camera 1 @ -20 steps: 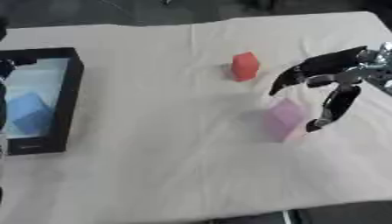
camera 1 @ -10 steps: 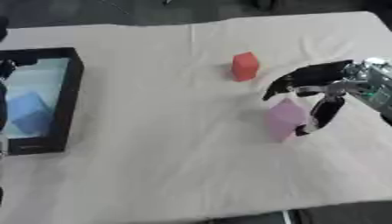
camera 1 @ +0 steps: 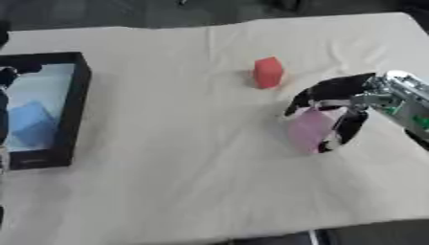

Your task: Pick up the objects with one hand, pass them to the other hand, and then place them into the box on the other side of the table.

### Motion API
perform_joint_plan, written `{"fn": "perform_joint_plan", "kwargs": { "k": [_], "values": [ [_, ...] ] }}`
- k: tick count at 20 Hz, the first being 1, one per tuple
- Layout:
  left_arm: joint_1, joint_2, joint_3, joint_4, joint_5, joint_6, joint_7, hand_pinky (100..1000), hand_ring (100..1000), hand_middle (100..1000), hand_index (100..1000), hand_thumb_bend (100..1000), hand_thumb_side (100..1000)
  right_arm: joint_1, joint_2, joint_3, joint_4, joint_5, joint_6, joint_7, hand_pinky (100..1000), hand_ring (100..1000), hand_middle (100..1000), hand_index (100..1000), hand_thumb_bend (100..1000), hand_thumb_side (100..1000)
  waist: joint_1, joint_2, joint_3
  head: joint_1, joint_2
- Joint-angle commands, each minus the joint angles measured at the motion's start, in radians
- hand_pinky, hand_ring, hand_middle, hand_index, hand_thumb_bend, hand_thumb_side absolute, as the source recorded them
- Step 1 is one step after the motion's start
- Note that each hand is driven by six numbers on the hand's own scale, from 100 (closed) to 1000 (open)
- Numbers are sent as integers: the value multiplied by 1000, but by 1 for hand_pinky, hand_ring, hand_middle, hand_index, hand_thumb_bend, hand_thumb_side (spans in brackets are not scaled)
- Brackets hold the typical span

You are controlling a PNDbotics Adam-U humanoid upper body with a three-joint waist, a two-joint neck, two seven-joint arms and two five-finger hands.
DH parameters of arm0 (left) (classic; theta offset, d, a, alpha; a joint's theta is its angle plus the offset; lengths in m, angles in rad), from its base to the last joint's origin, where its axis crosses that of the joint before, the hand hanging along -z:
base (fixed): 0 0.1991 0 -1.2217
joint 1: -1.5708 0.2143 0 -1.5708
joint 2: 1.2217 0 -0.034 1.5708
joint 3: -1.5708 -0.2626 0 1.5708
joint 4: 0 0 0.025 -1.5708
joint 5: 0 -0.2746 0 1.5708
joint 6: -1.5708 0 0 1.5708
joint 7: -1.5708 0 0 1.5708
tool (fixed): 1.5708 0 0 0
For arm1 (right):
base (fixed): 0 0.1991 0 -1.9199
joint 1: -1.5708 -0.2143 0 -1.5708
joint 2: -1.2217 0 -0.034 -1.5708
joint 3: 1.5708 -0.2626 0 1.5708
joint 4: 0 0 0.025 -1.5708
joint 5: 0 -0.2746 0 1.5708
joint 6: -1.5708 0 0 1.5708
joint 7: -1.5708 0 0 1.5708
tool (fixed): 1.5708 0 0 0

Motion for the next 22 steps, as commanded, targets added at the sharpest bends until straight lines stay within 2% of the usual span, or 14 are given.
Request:
{"fn": "perform_joint_plan", "kwargs": {
  "k": [1, 3, 5, 6, 11, 14, 17, 20, 22],
  "values": [
    [-11, 10, 2, -15, 2, 0, -2, 644, 1000, 861, 800, 363, 747, -20, -10, -11, 10, -3, 1, -15, 855, 793, 707, 815, 530, 214, -6, -3, 2, -1, -5],
    [-10, 10, 2, -14, 1, 0, -2, 644, 1000, 861, 799, 361, 747, -21, -8, -13, 12, -16, 10, -28, 837, 757, 646, 762, 442, 180, -6, -3, 1, 0, -3],
    [-10, 11, 2, -14, 1, 0, -3, 644, 1000, 861, 799, 360, 748, -20, -9, -15, 5, -33, 21, -39, 825, 742, 606, 723, 400, 158, -6, -3, 0, 1, -1],
    [-10, 11, 2, -14, 0, 0, -3, 644, 1000, 861, 798, 360, 747, -20, -10, -17, 1, -41, 27, -44, 791, 703, 563, 679, 323, 117, -5, -4, -1, 2, -1],
    [-12, 13, 2, -15, -2, 0, -6, 645, 1000, 861, 798, 359, 747, 18, -22, -35, -40, -119, 81, -109, 751, 655, 521, 636, 175, 100, -5, -4, -3, 7, -3],
    [-13, 15, 2, -15, -3, 0, -5, 645, 1000, 861, 798, 358, 747, 35, -31, -46, -79, -136, 104, -119, 747, 650, 513, 627, 144, 100, -3, -4, -4, 8, -6],
    [-13, 19, 1, -14, -5, 4, -7, 646, 1000, 863, 798, 358, 749, 48, -44, -81, -147, -154, 135, -141, 744, 637, 510, 626, 148, 100, -1, -5, -8, 11, -8],
    [-17, 23, -3, -13, -9, 11, -12, 645, 1000, 864, 799, 358, 748, 61, -51, -130, -243, -162, 193, -202, 746, 636, 512, 630, 169, 100, 1, -6, -12, 19, -12],
    [-21, 24, -8, -13, -16, 19, -20, 645, 1000, 864, 800, 357, 748, 73, -46, -154, -309, -162, 233, -236, 745, 633, 511, 633, 144, 100, 3, -8, -15, 26, -17]
  ]
}}
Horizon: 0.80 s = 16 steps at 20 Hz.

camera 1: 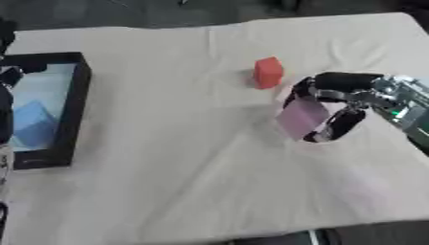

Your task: Pick up the objects with one hand, pass them to the other hand, and then place them into the box on the other side of the table.

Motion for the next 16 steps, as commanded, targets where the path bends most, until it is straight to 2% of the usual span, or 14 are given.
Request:
{"fn": "perform_joint_plan", "kwargs": {
  "k": [1, 9, 12, 16],
  "values": [
    [-19, 24, -5, -13, -12, 10, -11, 645, 1000, 864, 800, 357, 748, 2, -31, -51, -108, -10, 59, -46, 745, 632, 511, 634, 127, 100, 4, -8, -2, 12, -18],
    [-30, 33, -29, -8, -80, 27, -62, 646, 1000, 863, 806, 351, 728, 16, 2, -72, -215, -72, 123, -47, 731, 613, 498, 630, 100, 100, 8, -11, -10, 35, -35],
    [-42, 34, -46, -1, -111, 55, -87, 645, 1000, 862, 807, 351, 735, 7, 23, -69, -235, -57, 143, -100, 723, 607, 496, 629, 100, 100, 10, -14, -11, 40, -35],
    [-61, 32, -66, -3, -136, 96, -117, 645, 1000, 862, 807, 345, 742, -3, 62, -49, -238, -29, 177, -211, 725, 608, 493, 630, 100, 100, 12, -14, -14, 44, -35]
  ]
}}
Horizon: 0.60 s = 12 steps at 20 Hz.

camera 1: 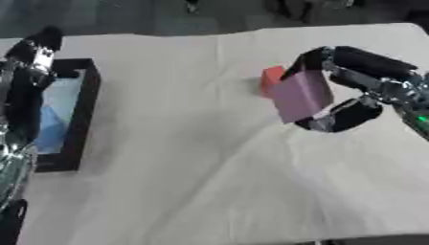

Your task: Pick up the objects with one hand, pass them to the other hand, and then place them into the box on the other side of the table.

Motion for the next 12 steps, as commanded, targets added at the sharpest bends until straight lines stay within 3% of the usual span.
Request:
{"fn": "perform_joint_plan", "kwargs": {
  "k": [1, 6, 12],
  "values": [
    [-26, 22, -10, -14, -15, 23, -21, 645, 1000, 862, 807, 343, 745, -17, 14, 5, -16, 9, 17, -84, 726, 609, 491, 631, 100, 100, 12, -14, -2, 6, -11],
    [-40, 25, -21, -17, -20, 39, -43, 648, 1000, 862, 808, 340, 748, -39, 62, 27, -1, 12, -24, -164, 750, 620, 500, 641, 100, 100, 17, -16, -2, 10, -7],
    [-60, 30, -45, -13, -68, 91, -80, 655, 1000, 860, 809, 335, 759, -80, 135, 50, 41, 99, -98, -215, 740, 621, 506, 642, 100, 100, 20, -20, -1, 9, -7]
  ]
}}
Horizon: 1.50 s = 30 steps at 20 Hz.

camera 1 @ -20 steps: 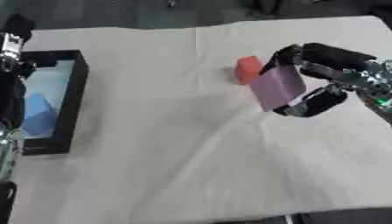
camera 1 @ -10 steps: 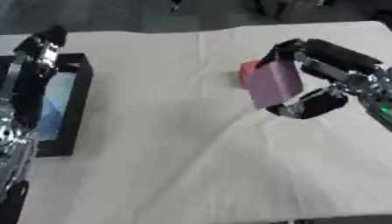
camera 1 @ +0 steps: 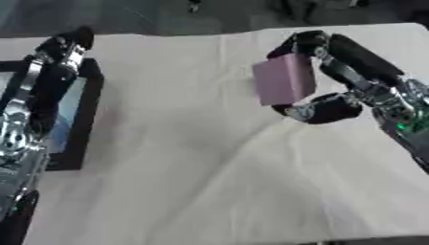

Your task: Pick up the objects with one hand, pass them to the other hand, and then place them into the box on the other side of the table.

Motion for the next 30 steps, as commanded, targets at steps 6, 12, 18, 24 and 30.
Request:
{"fn": "perform_joint_plan", "kwargs": {
  "k": [6, 12, 18, 24, 30],
  "values": [
    [-54, 31, -35, -18, -59, 53, -59, 666, 1000, 858, 809, 334, 745, -47, 55, 23, 51, 105, -65, -48, 738, 623, 510, 643, 109, 100, 15, -25, 3, -1, -1],
    [-108, 42, -92, -4, -130, 118, -107, 690, 1000, 843, 804, 344, 726, -57, 92, 41, 91, 166, -107, -97, 736, 625, 515, 645, 145, 100, 25, -48, 4, 5, 25],
    [-176, 43, -155, 9, -238, 197, -201, 721, 1000, 839, 810, 350, 717, -62, 122, 65, 131, 241, -122, -165, 734, 634, 527, 653, 191, 100, 34, -67, 5, 10, 48],
    [-226, 26, -193, 27, -287, 252, -282, 748, 1000, 867, 831, 384, 698, -75, 146, 88, 146, 312, -97, -227, 736, 645, 537, 659, 212, 100, 38, -71, 5, 15, 44],
    [-263, 9, -218, 56, -254, 354, -341, 776, 1000, 878, 836, 456, 517, -90, 161, 103, 162, 368, -74, -261, 736, 653, 545, 663, 215, 100, 39, -75, 9, 19, 45]
  ]
}}
